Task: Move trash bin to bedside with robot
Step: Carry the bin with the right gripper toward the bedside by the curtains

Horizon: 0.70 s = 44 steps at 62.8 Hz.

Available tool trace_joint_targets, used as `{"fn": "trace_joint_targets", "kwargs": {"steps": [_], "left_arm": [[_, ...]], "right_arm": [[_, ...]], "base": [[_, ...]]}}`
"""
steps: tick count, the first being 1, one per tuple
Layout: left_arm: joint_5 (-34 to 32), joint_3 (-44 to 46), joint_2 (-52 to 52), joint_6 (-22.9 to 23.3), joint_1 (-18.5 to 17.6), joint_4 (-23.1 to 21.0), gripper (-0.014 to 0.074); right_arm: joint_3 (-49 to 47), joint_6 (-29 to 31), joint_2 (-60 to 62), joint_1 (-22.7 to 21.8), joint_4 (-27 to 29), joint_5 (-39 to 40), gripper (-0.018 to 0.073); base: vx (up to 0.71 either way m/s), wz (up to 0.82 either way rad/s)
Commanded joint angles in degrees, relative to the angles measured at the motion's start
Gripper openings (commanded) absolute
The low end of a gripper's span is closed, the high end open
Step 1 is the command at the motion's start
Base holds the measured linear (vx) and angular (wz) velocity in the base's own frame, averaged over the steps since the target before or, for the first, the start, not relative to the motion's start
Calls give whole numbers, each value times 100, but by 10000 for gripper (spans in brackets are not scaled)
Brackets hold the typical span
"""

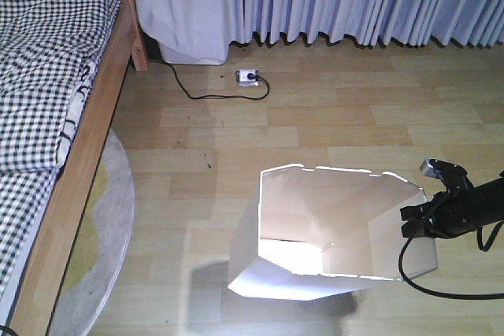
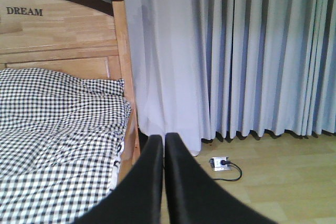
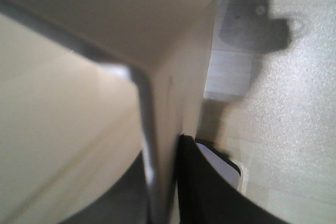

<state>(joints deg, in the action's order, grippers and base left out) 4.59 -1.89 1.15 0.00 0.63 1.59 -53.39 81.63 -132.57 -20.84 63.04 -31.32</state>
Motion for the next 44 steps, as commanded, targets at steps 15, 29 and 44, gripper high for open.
{"fn": "trace_joint_targets", "kwargs": {"steps": [15, 29, 44], "left_arm": [[-425, -67, 36, 79, -37, -54, -6], [-425, -67, 36, 79, -37, -54, -6], [-425, -67, 36, 79, -37, -54, -6]], "right_arm": [[-71, -1, 419, -7, 351, -1113, -4], [-71, -1, 419, -7, 351, -1113, -4], [-71, -1, 419, -7, 351, -1113, -4]], "base": [[21, -8], [23, -12], [25, -9]]}}
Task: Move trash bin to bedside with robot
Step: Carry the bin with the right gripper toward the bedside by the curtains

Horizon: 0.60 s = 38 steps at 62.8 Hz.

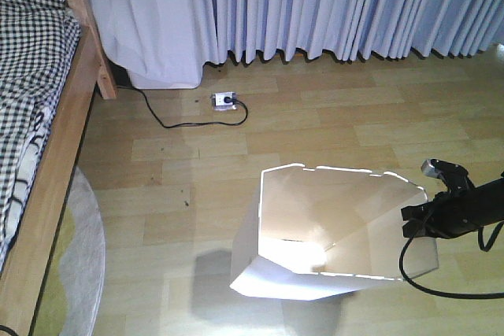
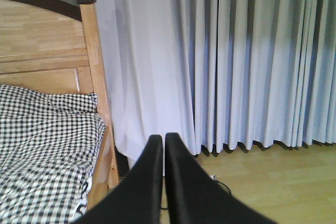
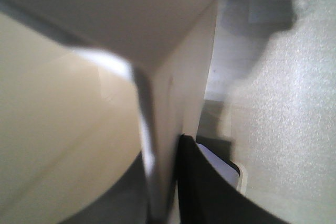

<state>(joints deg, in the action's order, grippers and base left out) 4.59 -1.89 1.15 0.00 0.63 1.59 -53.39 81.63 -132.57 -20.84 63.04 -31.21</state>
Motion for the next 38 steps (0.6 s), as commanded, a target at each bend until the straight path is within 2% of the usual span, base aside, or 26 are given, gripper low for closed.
{"fn": "trace_joint_targets", "kwargs": {"steps": [1, 38], "left_arm": [[-425, -67, 36, 79, -37, -54, -6], [-425, -67, 36, 79, -37, -54, -6]], "right_arm": [[-71, -1, 419, -7, 351, -1124, -4], [-71, -1, 419, -7, 351, -1124, -4]], "base": [[25, -5], [25, 6]]}}
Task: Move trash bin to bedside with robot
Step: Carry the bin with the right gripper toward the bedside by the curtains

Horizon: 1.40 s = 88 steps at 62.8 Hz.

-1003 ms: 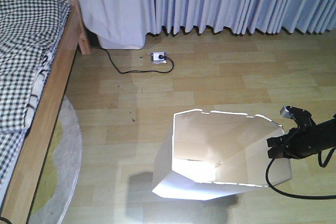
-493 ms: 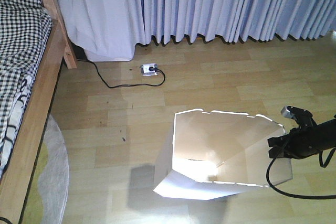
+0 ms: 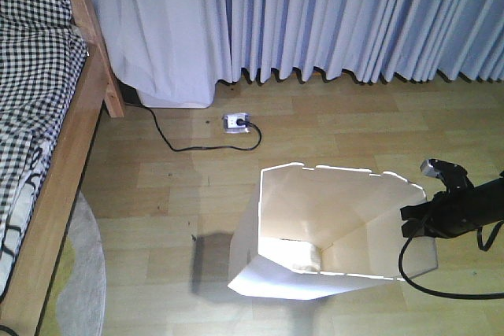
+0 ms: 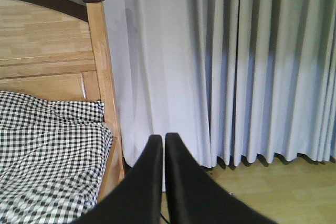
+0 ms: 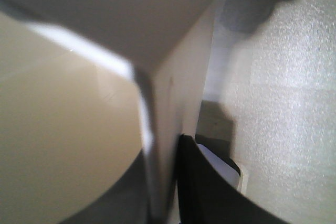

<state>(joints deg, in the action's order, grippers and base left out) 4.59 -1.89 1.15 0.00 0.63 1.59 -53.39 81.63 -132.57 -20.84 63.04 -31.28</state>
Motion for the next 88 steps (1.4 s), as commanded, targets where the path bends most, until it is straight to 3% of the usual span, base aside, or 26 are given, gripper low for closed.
{"fn": "trace_joint_targets", "kwargs": {"steps": [1, 88], "left_arm": [[-425, -67, 36, 79, -37, -54, -6], [-425, -67, 36, 79, -37, -54, -6]], "right_arm": [[-71, -1, 419, -7, 351, -1117, -4], [-71, -1, 419, -7, 351, -1117, -4]], "base": [[24, 7], [21, 2]]}}
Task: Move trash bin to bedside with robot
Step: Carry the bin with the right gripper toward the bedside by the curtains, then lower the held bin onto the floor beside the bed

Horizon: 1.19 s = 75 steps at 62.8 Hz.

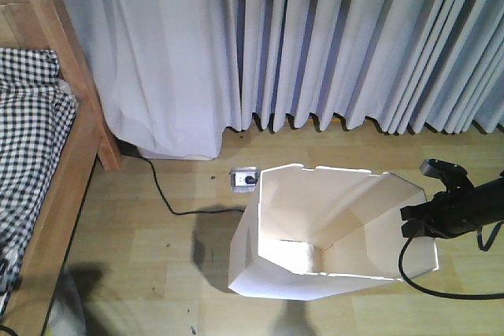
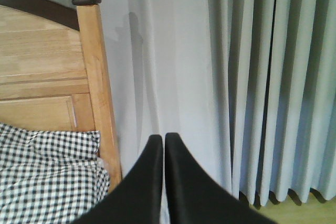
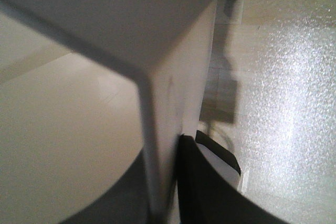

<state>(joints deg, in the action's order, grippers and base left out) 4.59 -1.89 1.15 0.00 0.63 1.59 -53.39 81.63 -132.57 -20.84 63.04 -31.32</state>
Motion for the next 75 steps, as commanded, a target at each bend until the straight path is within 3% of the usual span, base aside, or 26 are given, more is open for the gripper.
{"fn": "trace_joint_targets", "kwargs": {"steps": [1, 75], "left_arm": [[-425, -67, 36, 79, -37, -54, -6], [-425, -67, 36, 79, -37, -54, -6]], "right_arm": [[-71, -1, 419, -7, 351, -1113, -4], [-71, -1, 419, -7, 351, -1113, -4]], "base": [[20, -3], [13, 4]]}}
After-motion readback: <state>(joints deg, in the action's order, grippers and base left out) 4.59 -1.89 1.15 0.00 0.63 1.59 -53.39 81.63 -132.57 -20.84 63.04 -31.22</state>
